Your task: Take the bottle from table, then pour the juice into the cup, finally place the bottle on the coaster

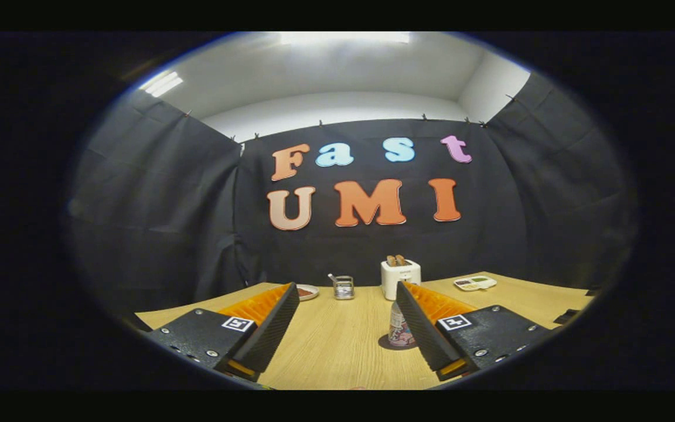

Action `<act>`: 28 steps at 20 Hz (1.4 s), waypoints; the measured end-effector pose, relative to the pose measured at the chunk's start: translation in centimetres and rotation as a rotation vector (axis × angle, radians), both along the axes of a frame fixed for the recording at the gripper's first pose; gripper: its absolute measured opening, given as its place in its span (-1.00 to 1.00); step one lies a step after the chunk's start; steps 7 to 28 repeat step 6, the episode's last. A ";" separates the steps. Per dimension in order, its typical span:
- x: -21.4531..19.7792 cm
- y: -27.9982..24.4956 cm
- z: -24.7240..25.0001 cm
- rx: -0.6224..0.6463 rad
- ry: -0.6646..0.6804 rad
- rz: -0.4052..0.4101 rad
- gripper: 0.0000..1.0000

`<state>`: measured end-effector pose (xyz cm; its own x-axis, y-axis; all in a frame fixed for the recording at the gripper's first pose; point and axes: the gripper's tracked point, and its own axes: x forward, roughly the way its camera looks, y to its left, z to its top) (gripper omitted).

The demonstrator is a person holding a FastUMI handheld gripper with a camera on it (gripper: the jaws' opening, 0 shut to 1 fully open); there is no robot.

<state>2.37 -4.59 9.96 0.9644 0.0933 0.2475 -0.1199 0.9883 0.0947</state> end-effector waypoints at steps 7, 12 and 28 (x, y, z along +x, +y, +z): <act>0.6 -0.5 -3.5 -0.144 0.048 -0.026 0.97; 0.6 -0.5 -3.5 -0.144 0.048 -0.026 0.97; 0.6 -0.5 -3.5 -0.144 0.048 -0.026 0.97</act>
